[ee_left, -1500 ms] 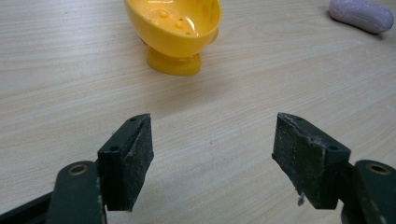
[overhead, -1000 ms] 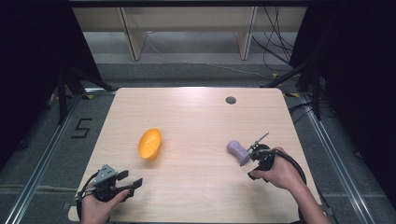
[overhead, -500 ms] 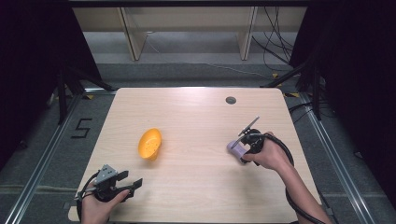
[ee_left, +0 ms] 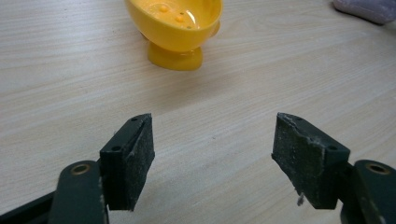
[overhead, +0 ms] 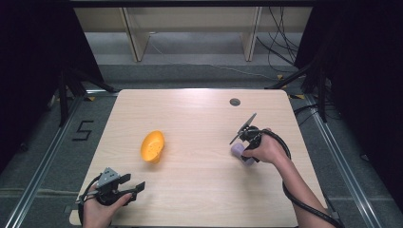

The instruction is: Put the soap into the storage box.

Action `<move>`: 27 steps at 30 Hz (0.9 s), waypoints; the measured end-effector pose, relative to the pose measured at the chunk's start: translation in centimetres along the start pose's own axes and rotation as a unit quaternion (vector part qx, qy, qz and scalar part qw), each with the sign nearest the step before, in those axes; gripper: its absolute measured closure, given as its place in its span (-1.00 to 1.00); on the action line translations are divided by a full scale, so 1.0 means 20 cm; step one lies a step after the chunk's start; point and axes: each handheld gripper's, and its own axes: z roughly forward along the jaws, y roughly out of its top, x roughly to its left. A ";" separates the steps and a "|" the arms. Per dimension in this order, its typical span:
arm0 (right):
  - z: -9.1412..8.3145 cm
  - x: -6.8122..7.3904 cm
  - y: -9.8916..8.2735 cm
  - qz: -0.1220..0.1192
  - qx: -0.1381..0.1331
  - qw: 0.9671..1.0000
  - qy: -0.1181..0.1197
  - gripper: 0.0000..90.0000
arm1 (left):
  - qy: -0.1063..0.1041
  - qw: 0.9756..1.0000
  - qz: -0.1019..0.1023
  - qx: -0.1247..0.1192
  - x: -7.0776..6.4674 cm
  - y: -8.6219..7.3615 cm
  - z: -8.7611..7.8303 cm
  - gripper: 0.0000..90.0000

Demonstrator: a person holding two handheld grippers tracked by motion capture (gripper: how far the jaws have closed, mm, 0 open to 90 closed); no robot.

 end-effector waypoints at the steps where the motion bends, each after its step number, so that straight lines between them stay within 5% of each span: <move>1: 0.00 0.00 0.01 0.003 0.004 1.000 0.000 -0.05 | 0.001 1.000 0.000 0.001 0.00 0.00 0.00 -0.36; 7: 0.03 -0.01 0.05 0.002 0.011 1.000 0.005 -0.05 | 0.001 1.000 -0.001 0.000 0.00 0.00 0.00 -0.36; 8: 0.03 0.00 0.05 0.018 0.019 1.000 0.010 -0.05 | 0.001 1.000 0.001 0.002 0.00 0.00 0.00 -0.36; 9: 0.04 -0.02 0.06 0.003 0.014 1.000 0.005 -0.05 | 0.001 1.000 0.001 0.002 0.00 0.00 0.00 -0.36; 13: 0.05 -0.01 0.07 0.025 0.023 0.999 0.011 -0.07 | 0.001 1.000 0.001 0.002 0.00 0.00 0.00 -0.37; 27: 0.14 -0.02 0.10 0.014 0.034 0.999 0.016 -0.11 | 0.007 1.000 -0.002 0.004 0.00 0.00 0.00 -0.37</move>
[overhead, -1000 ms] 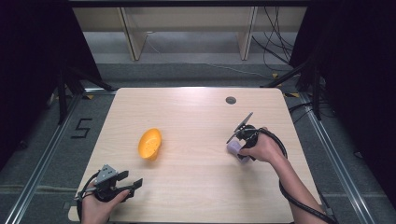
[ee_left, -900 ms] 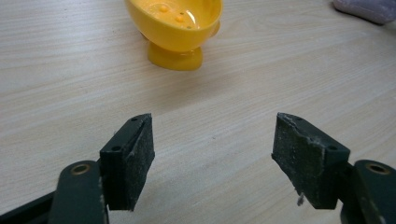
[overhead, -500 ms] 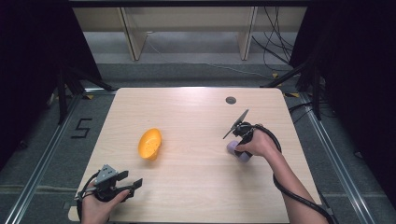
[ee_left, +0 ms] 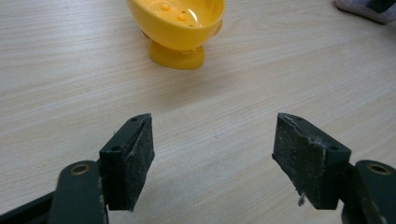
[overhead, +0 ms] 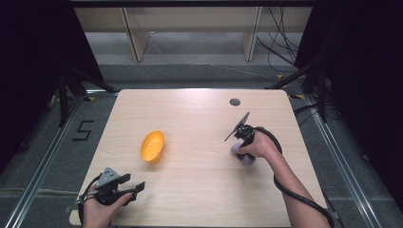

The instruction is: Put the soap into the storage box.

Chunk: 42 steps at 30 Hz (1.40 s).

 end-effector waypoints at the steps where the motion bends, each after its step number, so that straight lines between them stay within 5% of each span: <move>1: 0.00 0.00 0.00 -0.002 0.001 1.000 -0.002 -0.11 | -0.001 1.000 -0.002 0.000 0.00 0.00 0.00 -0.37; 2: 0.00 0.01 0.01 0.013 0.007 1.000 0.001 -0.11 | -0.001 1.000 -0.004 0.000 0.00 0.00 0.00 -0.37; 3: 0.01 0.00 0.01 -0.004 0.005 1.000 0.002 -0.11 | -0.005 1.000 -0.006 -0.003 0.00 0.00 0.01 -0.37; 6: 0.02 0.01 0.01 0.012 0.013 1.000 0.001 -0.09 | -0.003 1.000 -0.002 -0.002 0.00 0.00 0.00 -0.37; 7: 0.03 0.00 0.02 -0.008 0.008 1.000 -0.001 -0.07 | -0.004 1.000 -0.002 -0.003 0.00 0.00 0.00 -0.37; 11: 0.04 0.01 0.02 -0.006 0.012 1.000 0.001 -0.01 | -0.004 1.000 -0.001 0.000 0.00 0.00 0.00 -0.37; 12: 0.03 0.02 0.02 0.014 0.020 1.000 0.004 0.01 | -0.003 1.000 0.000 0.001 0.00 0.00 0.00 -0.37; 16: 0.05 0.02 0.03 -0.007 0.020 1.000 0.003 0.05 | -0.004 1.000 0.000 0.001 0.00 0.00 0.00 -0.37; 21: 0.05 0.02 0.03 0.009 0.027 1.000 0.004 0.07 | -0.005 1.000 -0.005 0.000 0.00 0.00 0.00 -0.37; 27: 0.06 0.01 0.03 -0.013 0.021 1.000 0.000 0.07 | -0.004 1.000 0.000 0.001 0.00 0.00 0.00 -0.37; 35: 0.06 0.01 0.04 0.009 0.036 0.999 0.011 0.07 | -0.008 1.000 -0.003 -0.002 0.00 0.00 0.00 -0.36; 37: 0.07 0.00 0.04 -0.014 0.030 0.999 0.009 0.07 | -0.008 1.000 -0.003 -0.001 0.00 0.00 0.00 -0.36; 39: 0.07 0.01 0.05 0.009 0.038 0.999 0.011 0.07 | -0.007 1.000 -0.004 -0.002 0.00 0.00 0.00 -0.36; 42: 0.07 0.00 0.05 -0.003 0.033 0.999 0.015 0.08 | -0.008 1.000 -0.002 -0.004 0.00 0.00 0.00 -0.35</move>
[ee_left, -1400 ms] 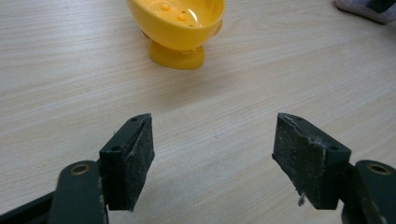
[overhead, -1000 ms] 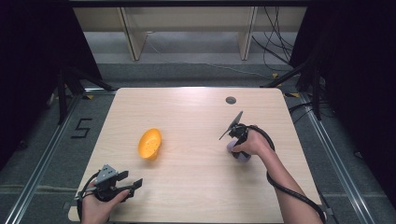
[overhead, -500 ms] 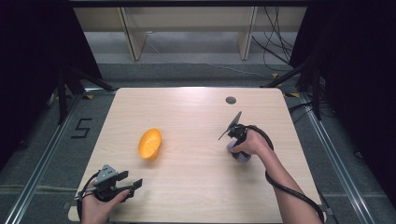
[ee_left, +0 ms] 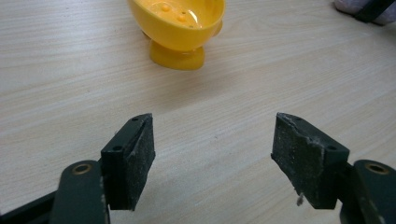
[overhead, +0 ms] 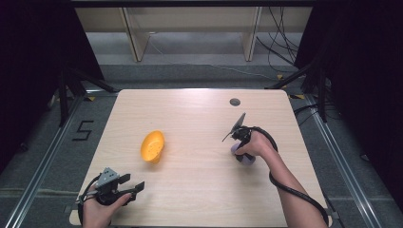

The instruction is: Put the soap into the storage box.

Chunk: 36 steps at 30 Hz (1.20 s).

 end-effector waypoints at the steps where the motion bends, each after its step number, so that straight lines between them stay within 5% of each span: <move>1: 0.00 0.00 0.00 -0.005 -0.004 1.000 -0.001 0.09 | 0.003 1.000 0.000 -0.001 0.00 0.00 0.00 -0.35; 3: 0.00 0.01 0.00 0.006 -0.003 1.000 -0.002 0.10 | 0.007 1.000 0.001 0.002 0.00 0.00 0.00 -0.35; 4: 0.00 0.00 0.00 -0.011 -0.006 1.000 -0.003 0.10 | 0.007 1.000 0.001 0.002 0.00 0.00 0.00 -0.35; 5: 0.00 0.02 0.00 0.000 -0.003 1.000 -0.007 0.11 | 0.007 1.000 0.001 0.002 0.00 0.00 0.00 -0.35; 10: -0.01 0.02 -0.01 -0.017 -0.003 1.000 -0.016 0.11 | 0.008 1.000 0.001 0.002 0.00 0.00 0.00 -0.35; 20: -0.02 0.02 -0.08 -0.080 -0.032 0.995 -0.059 0.11 | 0.009 1.000 0.006 0.004 0.00 0.00 0.00 -0.35; 23: -0.02 0.01 -0.11 -0.107 -0.055 0.989 -0.084 0.11 | 0.010 1.000 0.001 0.002 0.00 0.00 0.00 -0.35; 26: -0.05 0.05 -0.15 -0.109 -0.069 0.988 -0.089 0.11 | 0.010 1.000 0.001 0.003 0.00 0.00 0.00 -0.35; 28: -0.05 0.05 -0.17 -0.136 -0.084 0.982 -0.104 0.11 | 0.010 1.000 0.002 0.003 0.00 0.00 0.00 -0.35; 32: -0.08 0.10 -0.22 -0.141 -0.111 0.977 -0.117 0.11 | 0.011 1.000 0.002 0.002 0.00 0.00 0.00 -0.35; 36: -0.12 0.14 -0.26 -0.158 -0.135 0.967 -0.149 0.11 | 0.012 1.000 0.002 0.002 0.00 0.00 0.00 -0.35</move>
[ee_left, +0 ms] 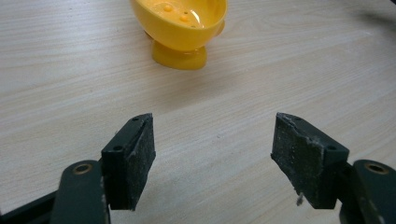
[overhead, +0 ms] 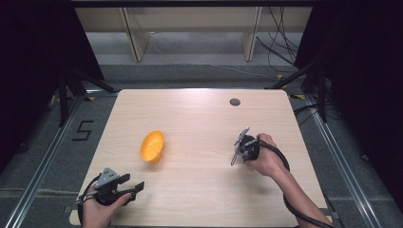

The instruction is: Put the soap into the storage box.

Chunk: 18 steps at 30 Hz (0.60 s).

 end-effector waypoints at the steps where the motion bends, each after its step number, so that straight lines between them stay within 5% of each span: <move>1: -0.01 0.01 -0.01 -0.009 -0.006 1.000 -0.010 0.11 | 0.000 1.000 0.000 0.000 0.00 0.00 0.00 -0.35; 10: -0.14 0.10 -0.07 -0.052 -0.068 0.994 -0.062 0.11 | 0.002 1.000 0.001 0.001 0.00 0.00 0.00 -0.35; 11: -0.15 0.12 -0.08 -0.040 -0.074 0.994 -0.065 0.11 | -0.004 1.000 0.000 -0.003 0.00 0.00 0.00 -0.35; 18: -0.24 0.19 -0.12 -0.056 -0.117 0.987 -0.098 0.11 | -0.003 1.000 0.000 -0.001 0.00 0.00 0.00 -0.35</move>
